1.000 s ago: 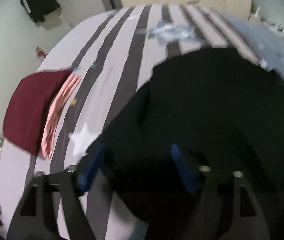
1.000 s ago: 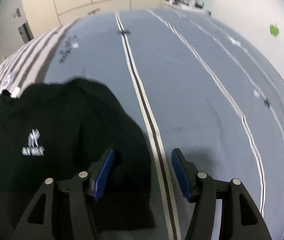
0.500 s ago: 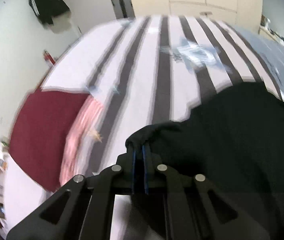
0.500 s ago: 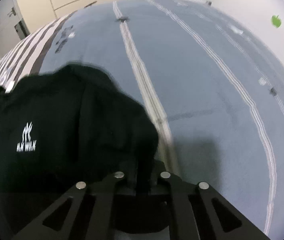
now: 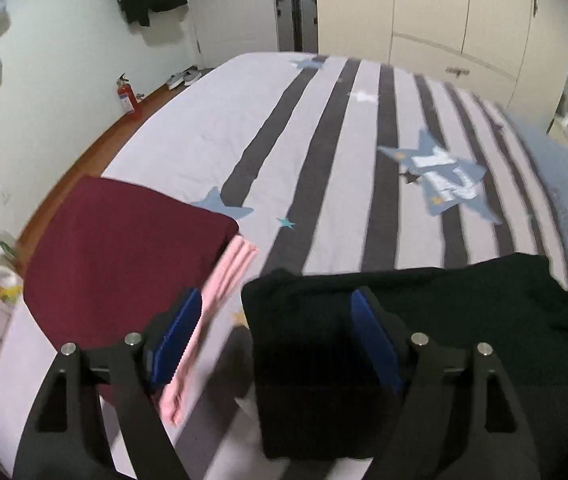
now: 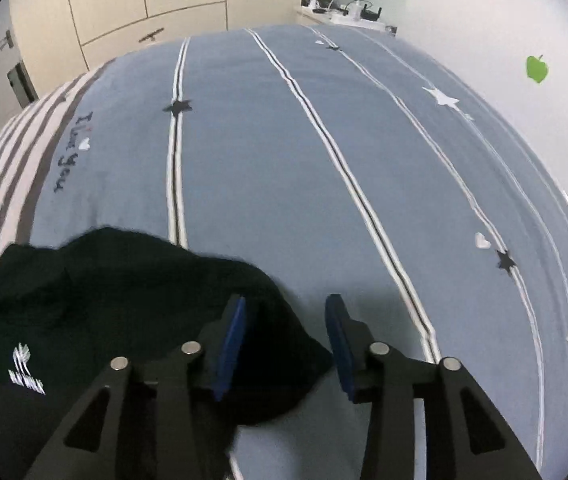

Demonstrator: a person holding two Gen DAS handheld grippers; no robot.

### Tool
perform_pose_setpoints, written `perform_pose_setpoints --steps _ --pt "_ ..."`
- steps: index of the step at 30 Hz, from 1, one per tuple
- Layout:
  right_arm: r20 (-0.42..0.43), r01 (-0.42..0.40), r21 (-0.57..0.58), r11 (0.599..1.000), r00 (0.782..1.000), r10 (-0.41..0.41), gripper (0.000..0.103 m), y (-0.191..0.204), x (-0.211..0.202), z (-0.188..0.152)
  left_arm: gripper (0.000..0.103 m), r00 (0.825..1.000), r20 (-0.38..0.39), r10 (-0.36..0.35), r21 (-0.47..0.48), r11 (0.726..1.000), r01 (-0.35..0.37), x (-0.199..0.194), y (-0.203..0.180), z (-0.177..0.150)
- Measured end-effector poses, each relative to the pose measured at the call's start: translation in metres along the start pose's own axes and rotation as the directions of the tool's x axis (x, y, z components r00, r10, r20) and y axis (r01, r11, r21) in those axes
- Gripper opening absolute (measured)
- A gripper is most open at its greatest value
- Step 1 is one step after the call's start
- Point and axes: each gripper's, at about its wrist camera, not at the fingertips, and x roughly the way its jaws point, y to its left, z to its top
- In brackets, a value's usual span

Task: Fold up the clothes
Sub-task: 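Lift the T-shirt by the hem and lay it flat on the bed, then pull the T-shirt hem with both grippers to smooth it flat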

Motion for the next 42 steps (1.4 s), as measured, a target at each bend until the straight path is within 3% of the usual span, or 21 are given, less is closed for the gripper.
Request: perform_pose_setpoints --steps 2,5,11,19,27,33,38,42 --pt "0.009 -0.002 0.013 1.000 1.000 0.002 0.039 -0.010 -0.016 -0.022 0.075 0.999 0.004 -0.037 -0.007 0.999 0.037 -0.011 -0.001 -0.016" --pt "0.048 -0.078 0.019 0.997 0.996 0.077 0.039 -0.010 -0.047 -0.057 0.075 0.996 -0.007 -0.085 0.061 0.995 0.085 -0.031 -0.011 -0.055" --pt "0.052 -0.207 -0.090 0.974 0.976 0.212 0.039 0.023 -0.099 -0.146 0.075 0.987 -0.067 -0.146 0.082 0.985 0.151 -0.076 -0.021 -0.156" --pt "0.028 -0.267 -0.117 0.957 0.962 0.272 0.040 0.039 -0.124 -0.250 0.075 0.981 -0.066 -0.185 0.149 0.970 0.193 -0.107 -0.039 -0.243" --pt "-0.011 -0.271 -0.090 0.958 0.962 0.271 0.040 0.016 -0.132 -0.322 0.075 0.977 -0.110 -0.181 0.191 0.961 0.199 -0.140 -0.036 -0.328" --pt "-0.045 -0.285 -0.141 0.948 0.959 0.281 0.040 -0.005 -0.140 -0.368 0.075 0.985 -0.116 -0.129 0.158 0.977 0.146 -0.172 -0.023 -0.388" --pt "-0.066 -0.325 -0.135 0.936 0.945 0.319 0.040 -0.024 -0.147 -0.395 0.075 0.979 -0.172 -0.106 0.124 0.984 0.128 -0.176 -0.018 -0.433" --pt "-0.062 -0.296 -0.178 0.939 0.955 0.289 0.040 -0.020 -0.146 -0.407 0.075 0.982 -0.166 -0.088 0.116 0.987 0.108 -0.171 -0.021 -0.441"
